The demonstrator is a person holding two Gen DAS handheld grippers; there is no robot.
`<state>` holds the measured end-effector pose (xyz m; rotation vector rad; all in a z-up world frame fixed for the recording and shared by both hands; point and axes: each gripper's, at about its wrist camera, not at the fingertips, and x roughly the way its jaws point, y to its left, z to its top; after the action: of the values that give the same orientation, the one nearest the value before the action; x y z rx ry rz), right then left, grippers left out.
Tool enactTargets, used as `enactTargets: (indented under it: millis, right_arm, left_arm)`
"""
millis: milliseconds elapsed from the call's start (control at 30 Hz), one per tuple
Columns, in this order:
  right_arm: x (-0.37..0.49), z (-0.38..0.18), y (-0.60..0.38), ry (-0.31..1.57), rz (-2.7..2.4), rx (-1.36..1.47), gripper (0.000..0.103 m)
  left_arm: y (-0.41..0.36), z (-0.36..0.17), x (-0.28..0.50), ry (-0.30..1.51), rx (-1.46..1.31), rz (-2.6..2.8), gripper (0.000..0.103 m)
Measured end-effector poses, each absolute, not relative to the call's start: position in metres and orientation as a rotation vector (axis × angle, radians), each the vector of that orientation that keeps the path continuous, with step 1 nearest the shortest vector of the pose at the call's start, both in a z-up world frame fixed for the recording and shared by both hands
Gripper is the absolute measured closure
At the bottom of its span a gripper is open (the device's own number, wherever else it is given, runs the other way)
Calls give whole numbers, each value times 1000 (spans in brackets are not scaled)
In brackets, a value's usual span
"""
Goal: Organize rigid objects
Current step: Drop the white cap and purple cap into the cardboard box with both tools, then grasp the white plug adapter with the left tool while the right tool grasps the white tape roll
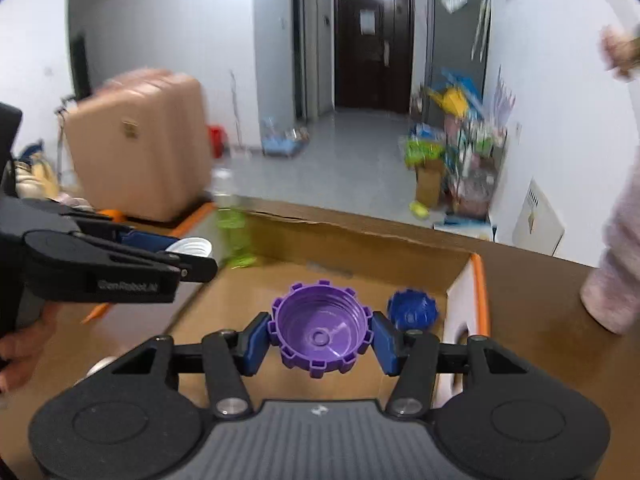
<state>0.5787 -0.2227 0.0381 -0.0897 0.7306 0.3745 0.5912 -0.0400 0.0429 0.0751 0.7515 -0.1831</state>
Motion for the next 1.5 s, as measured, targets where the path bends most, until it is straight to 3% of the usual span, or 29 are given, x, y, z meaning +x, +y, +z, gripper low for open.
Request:
enactTargets:
  millis: [133,300,433,600,800,933,1067,1267,1500]
  right_arm:
    - [662,6,-195,870,330,-156,50]
    - [700,-22,-179,951,319,-227,50]
    - [708,-27,-177,953,279,-264,49]
    - [677,13,-190,869,282,-219,45]
    - [592,83,-207,753,285,-228,41]
    - [518,120,-224,659,296,-207,32]
    - [436,136,-242,556,284,-188,32]
    - [306,114,-252,405,299,-126,31]
    - [194,46,-238,391,274,-104,31]
  left_arm:
    - [-41,5,661,844,59,-94,62]
    - [-39,-19,685,897,66,-112,59]
    - [-42,-20,685,895,121,-138,44]
    - [-37,9,659,853,93,-189,38]
    - [-22,74,578,746,51,-245,29]
    - [-13,115,510,654,59,-243,21]
    - [-2,128,423,544,103,-176,21]
    - [11,108,289,348,110,-103,14]
    - [13,59,165,296,118,-72,10]
